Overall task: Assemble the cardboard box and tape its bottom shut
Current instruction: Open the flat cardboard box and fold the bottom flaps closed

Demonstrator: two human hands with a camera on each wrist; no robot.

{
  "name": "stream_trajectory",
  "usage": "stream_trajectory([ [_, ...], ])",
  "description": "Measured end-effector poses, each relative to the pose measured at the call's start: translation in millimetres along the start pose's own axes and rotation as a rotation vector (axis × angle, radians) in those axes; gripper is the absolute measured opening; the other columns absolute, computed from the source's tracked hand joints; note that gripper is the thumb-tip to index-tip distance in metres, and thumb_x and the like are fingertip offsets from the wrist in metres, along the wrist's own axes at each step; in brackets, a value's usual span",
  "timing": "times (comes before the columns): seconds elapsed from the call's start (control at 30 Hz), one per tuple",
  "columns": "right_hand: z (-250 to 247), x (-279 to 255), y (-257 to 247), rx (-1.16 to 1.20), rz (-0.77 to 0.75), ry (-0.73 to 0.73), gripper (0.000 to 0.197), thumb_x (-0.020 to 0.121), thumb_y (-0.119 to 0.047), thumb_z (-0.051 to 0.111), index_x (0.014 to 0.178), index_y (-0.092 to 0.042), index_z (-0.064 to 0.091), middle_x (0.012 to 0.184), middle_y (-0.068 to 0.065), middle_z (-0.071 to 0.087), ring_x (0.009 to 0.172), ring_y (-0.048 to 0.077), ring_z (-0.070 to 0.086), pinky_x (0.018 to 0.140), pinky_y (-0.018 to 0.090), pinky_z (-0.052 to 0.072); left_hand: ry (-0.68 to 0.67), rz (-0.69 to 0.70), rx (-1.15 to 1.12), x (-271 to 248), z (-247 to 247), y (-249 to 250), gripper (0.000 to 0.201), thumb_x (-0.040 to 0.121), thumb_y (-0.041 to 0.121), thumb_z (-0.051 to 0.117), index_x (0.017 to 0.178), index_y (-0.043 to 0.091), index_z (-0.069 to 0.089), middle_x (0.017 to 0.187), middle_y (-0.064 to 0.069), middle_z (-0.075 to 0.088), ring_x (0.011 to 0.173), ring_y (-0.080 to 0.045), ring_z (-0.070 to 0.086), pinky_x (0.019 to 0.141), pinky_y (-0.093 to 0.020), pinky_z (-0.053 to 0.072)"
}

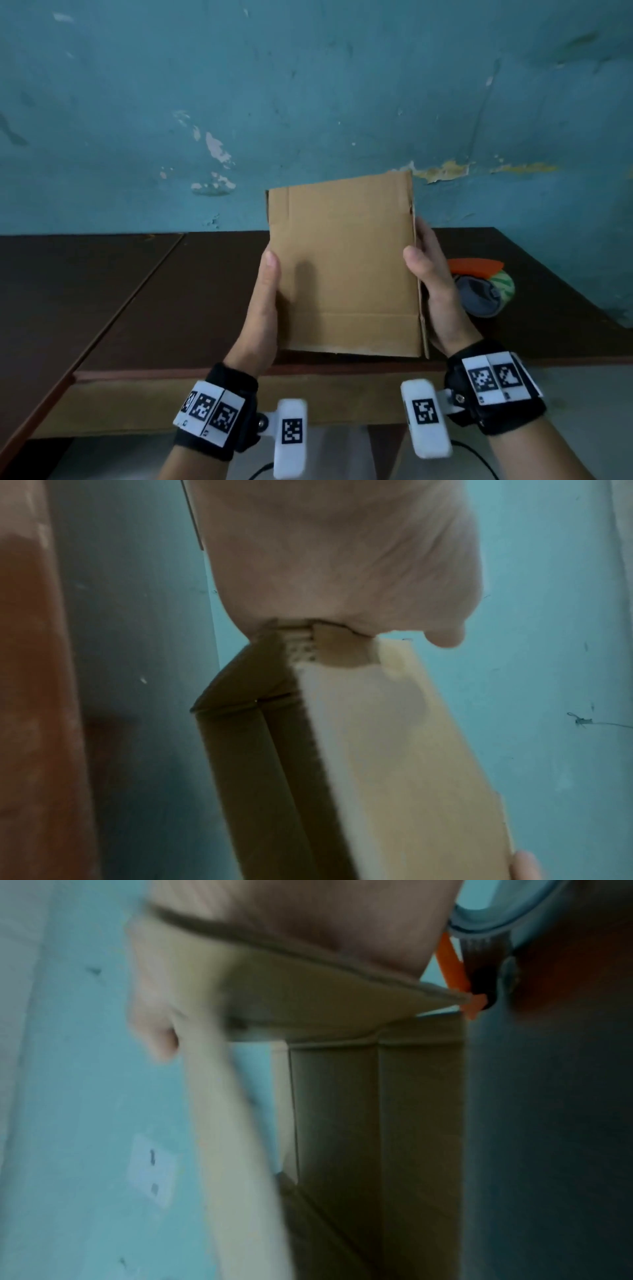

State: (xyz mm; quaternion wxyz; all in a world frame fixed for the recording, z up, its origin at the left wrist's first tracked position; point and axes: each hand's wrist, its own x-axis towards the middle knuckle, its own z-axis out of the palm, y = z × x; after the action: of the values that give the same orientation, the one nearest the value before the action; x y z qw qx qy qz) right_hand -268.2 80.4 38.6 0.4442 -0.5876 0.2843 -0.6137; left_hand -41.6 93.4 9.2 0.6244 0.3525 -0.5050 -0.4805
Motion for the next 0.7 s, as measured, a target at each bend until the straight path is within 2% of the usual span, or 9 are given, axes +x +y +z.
stream_trajectory([
  [0.07,-8,0,2,-0.017,-0.034,-0.042,0.080,0.084,-0.024,0.066,0.157,-0.020,0.034,0.150,0.000,0.056,0.137,0.017,0.055,0.109,0.040,0.048,0.038,-0.067,-0.069,1,2,6,0.064,0.102,0.065,0.021,0.130,0.028,0.066,0.120,0.005,0.078,0.116,-0.012,0.071,0.087,-0.026,0.059],
  [0.13,-14,-1,4,0.005,-0.045,-0.071,0.080,0.082,-0.009,0.059,0.157,-0.018,0.034,0.151,0.002,0.055,0.139,0.019,0.053,0.112,0.040,0.046,0.017,-0.065,-0.082,3,3,8,0.065,0.105,0.061,0.015,0.115,0.029,0.070,0.104,0.006,0.082,0.098,-0.007,0.077,0.073,-0.021,0.061],
  [0.3,-9,-7,10,0.169,0.031,-0.033,0.074,0.074,-0.003,0.048,0.148,-0.003,0.045,0.128,0.014,0.069,0.119,0.029,0.066,0.094,0.037,0.057,0.096,-0.003,0.020,2,9,7,0.062,0.102,0.070,0.020,0.124,0.031,0.063,0.110,0.009,0.080,0.104,-0.005,0.074,0.082,-0.025,0.060],
  [0.37,-2,-9,10,0.236,0.065,-0.010,0.067,0.078,-0.013,0.055,0.144,-0.002,0.050,0.124,0.019,0.069,0.115,0.034,0.067,0.097,0.048,0.056,0.118,0.082,0.064,4,9,4,0.068,0.087,0.086,0.037,0.133,0.041,0.057,0.131,0.003,0.069,0.123,-0.014,0.065,0.098,-0.035,0.056],
  [0.43,4,-9,10,0.282,0.090,0.026,0.075,0.077,-0.033,0.073,0.142,-0.004,0.051,0.128,0.021,0.067,0.118,0.037,0.065,0.099,0.052,0.054,0.117,0.145,0.092,7,6,2,0.069,0.078,0.093,0.045,0.132,0.052,0.054,0.141,-0.001,0.059,0.132,-0.021,0.057,0.109,-0.046,0.048],
  [0.47,6,-9,9,0.277,0.102,0.055,0.085,0.073,-0.045,0.080,0.142,-0.003,0.052,0.131,0.023,0.065,0.121,0.039,0.064,0.098,0.052,0.055,0.100,0.168,0.097,7,4,1,0.069,0.078,0.092,0.046,0.133,0.050,0.053,0.142,-0.003,0.057,0.132,-0.023,0.056,0.110,-0.048,0.047],
  [0.53,10,-7,6,0.244,0.084,0.113,0.100,0.069,-0.066,0.079,0.142,-0.003,0.052,0.134,0.024,0.064,0.125,0.039,0.062,0.097,0.050,0.056,0.073,0.184,0.072,6,5,2,0.075,0.076,0.092,0.051,0.135,0.045,0.053,0.141,-0.005,0.059,0.130,-0.024,0.058,0.104,-0.044,0.052],
  [0.63,10,-5,5,0.210,-0.022,0.184,0.105,0.065,-0.082,0.069,0.144,-0.013,0.050,0.123,-0.001,0.074,0.116,0.016,0.070,0.086,0.029,0.059,0.040,0.112,-0.014,1,11,-1,0.099,0.068,0.092,0.061,0.142,0.026,0.053,0.137,-0.014,0.063,0.125,-0.030,0.063,0.092,-0.036,0.058],
  [0.7,5,-2,7,0.132,-0.084,0.213,0.107,0.070,-0.084,0.062,0.152,-0.019,0.040,0.132,-0.009,0.069,0.126,0.011,0.063,0.099,0.031,0.054,0.023,0.092,-0.048,-1,15,-5,0.109,0.068,0.090,0.063,0.147,0.016,0.048,0.138,-0.020,0.062,0.126,-0.036,0.062,0.092,-0.040,0.059],
])
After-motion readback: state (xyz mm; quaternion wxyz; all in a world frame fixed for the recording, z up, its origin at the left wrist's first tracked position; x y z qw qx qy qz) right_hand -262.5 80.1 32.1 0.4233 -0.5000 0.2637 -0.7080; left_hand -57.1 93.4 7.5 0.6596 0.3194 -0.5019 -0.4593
